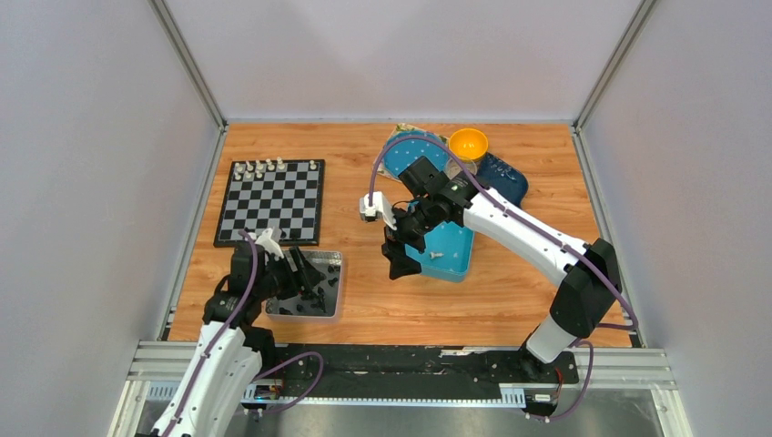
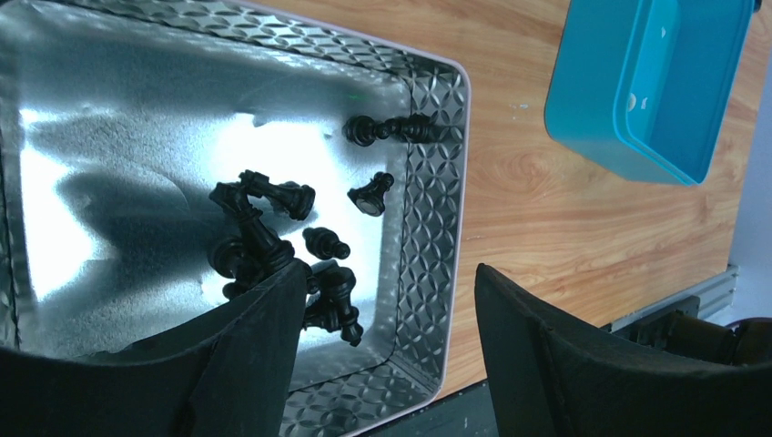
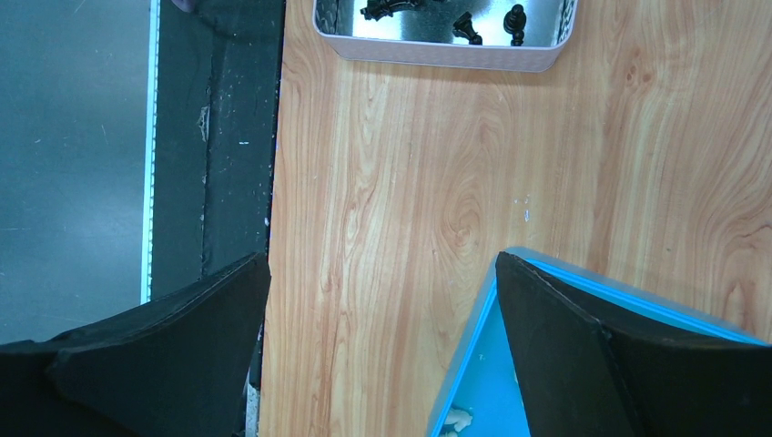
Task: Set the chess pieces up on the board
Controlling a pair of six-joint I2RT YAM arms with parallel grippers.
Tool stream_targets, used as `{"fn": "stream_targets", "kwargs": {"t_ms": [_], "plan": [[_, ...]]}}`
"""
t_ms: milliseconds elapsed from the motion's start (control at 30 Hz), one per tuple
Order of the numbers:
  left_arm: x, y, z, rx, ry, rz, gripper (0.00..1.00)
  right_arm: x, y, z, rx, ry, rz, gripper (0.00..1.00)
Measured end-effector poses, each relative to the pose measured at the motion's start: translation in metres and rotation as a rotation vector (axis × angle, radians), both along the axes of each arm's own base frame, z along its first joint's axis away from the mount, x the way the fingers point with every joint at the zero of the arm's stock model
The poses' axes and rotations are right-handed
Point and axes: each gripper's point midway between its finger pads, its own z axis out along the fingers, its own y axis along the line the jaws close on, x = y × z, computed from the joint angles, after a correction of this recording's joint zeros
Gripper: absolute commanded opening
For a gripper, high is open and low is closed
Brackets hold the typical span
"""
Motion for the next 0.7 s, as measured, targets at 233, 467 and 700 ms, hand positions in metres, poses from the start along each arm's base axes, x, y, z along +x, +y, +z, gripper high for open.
{"fn": "stream_targets", "kwargs": {"t_ms": [233,467,700], "plan": [[-0.004,-0.004,-0.006,-0.015,0.051,-0.017,0.72,-0.003,0.003,-0.003,-0.006,0.004,0.011,0.98],[0.001,-0.005,-0.007,-0.021,0.050,-0.013,0.65,-0.011,0.009,-0.011,-0.025,0.013,0.039,0.98],[0.005,-0.003,-0.019,0.002,0.094,0.002,0.57,-0.013,0.011,-0.016,-0.038,0.021,0.046,0.98]]}}
